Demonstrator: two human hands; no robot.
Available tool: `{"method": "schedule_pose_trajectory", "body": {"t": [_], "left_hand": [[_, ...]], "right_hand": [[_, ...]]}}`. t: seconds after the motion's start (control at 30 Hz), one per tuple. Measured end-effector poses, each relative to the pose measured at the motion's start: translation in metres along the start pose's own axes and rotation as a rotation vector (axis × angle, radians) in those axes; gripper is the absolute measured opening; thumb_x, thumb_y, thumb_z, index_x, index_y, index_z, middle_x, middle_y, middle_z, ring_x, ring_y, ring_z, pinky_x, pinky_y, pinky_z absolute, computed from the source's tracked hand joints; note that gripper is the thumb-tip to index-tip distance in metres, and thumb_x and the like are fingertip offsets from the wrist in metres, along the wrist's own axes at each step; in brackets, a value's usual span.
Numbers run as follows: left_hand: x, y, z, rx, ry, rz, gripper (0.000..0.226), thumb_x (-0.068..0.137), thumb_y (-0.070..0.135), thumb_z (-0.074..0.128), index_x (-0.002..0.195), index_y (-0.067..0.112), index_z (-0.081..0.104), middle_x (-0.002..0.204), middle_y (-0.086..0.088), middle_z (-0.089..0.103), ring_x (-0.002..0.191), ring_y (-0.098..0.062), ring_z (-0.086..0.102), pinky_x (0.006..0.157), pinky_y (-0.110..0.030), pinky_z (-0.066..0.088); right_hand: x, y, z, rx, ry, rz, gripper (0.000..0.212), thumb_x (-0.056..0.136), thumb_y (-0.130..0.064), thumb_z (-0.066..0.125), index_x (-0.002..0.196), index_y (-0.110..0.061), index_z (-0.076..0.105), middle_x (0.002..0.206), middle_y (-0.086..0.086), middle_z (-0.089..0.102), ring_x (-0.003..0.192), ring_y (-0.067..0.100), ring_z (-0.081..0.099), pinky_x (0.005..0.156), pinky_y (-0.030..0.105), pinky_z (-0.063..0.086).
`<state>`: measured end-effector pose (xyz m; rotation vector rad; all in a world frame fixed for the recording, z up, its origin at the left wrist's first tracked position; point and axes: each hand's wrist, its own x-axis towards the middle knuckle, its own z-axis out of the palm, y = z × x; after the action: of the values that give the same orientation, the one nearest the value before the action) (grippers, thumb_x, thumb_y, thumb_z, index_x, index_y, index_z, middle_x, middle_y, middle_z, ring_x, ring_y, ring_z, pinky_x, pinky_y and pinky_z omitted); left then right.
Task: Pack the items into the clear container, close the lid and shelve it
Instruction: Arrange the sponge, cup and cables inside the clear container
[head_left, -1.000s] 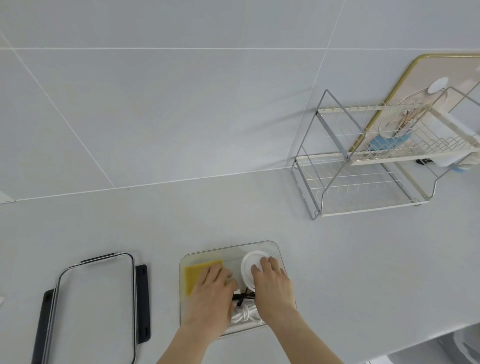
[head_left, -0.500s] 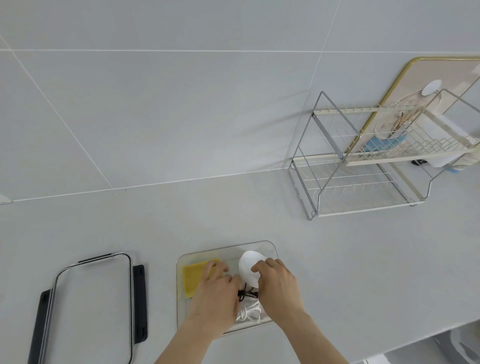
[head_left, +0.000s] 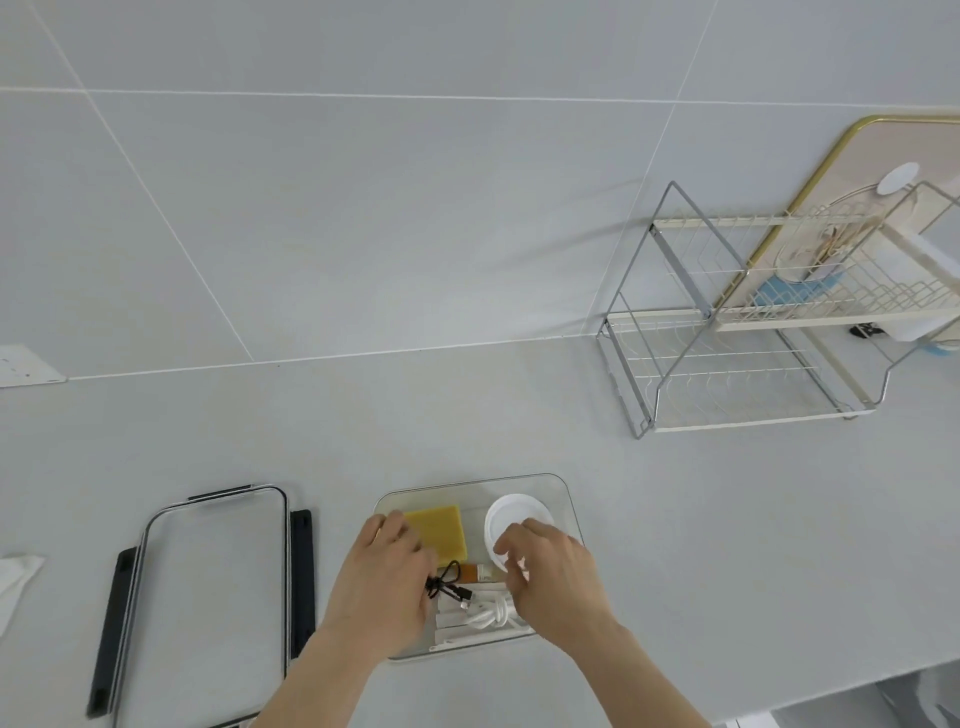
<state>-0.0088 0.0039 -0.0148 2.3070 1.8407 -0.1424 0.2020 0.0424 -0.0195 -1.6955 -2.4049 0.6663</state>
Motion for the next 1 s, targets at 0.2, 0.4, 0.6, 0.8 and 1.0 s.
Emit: {"method": "schedule_pose_trajectory", "body": {"t": [0.2,0.4,0.6,0.8,1.0], "left_hand": [[-0.005,0.005,0.008,0.224,-0.167,-0.043,0.022,0.079,0.023,0.063,0.100,0.021,0.070,0.108,-0.002,0.062,0.124,-0.033,0.033,0.118,-0.043,0.007],[0.005,0.013,0.002,0.074,-0.039,0.043,0.036,0.060,0.019,0.078,0.089,0.026,0.058,0.093,0.004,0.060,0.102,-0.026,0.051,0.093,-0.035,0.043],[0.005,0.007,0.015,0.048,-0.024,0.057,0.052,0.061,0.021,0.076,0.108,0.020,0.055,0.138,-0.002,0.044,0.131,-0.030,0.037,0.111,-0.039,0.031],[0.002,0.007,0.015,-0.011,-0.001,0.040,0.035,0.048,0.014,0.076,0.080,0.027,0.070,0.128,-0.002,0.059,0.123,-0.029,0.052,0.099,-0.038,0.046],[0.002,0.002,0.013,0.011,-0.002,0.061,0.046,0.041,0.033,0.086,0.082,0.024,0.068,0.122,-0.002,0.062,0.113,-0.028,0.058,0.099,-0.040,0.048]], "right_hand": [[0.001,-0.005,0.007,-0.111,-0.336,-0.048,0.037,0.087,-0.011,0.067,0.116,-0.033,0.065,0.117,-0.009,0.069,0.106,0.021,0.063,0.088,0.033,0.051],[0.008,-0.007,0.009,-0.226,-0.404,-0.064,0.043,0.084,-0.003,0.067,0.117,-0.030,0.062,0.115,0.003,0.066,0.103,0.030,0.063,0.084,0.038,0.051],[0.010,-0.003,0.008,-0.152,-0.437,-0.024,0.043,0.081,-0.006,0.068,0.117,-0.028,0.063,0.114,-0.001,0.068,0.105,0.027,0.063,0.085,0.037,0.053],[0.009,-0.001,0.007,-0.080,-0.449,-0.011,0.041,0.081,-0.011,0.070,0.117,-0.030,0.067,0.109,-0.006,0.072,0.103,0.021,0.065,0.087,0.033,0.054],[0.013,-0.006,0.005,-0.188,-0.507,-0.028,0.035,0.083,-0.020,0.077,0.117,-0.026,0.070,0.117,0.004,0.068,0.107,0.030,0.064,0.091,0.038,0.054]]}}
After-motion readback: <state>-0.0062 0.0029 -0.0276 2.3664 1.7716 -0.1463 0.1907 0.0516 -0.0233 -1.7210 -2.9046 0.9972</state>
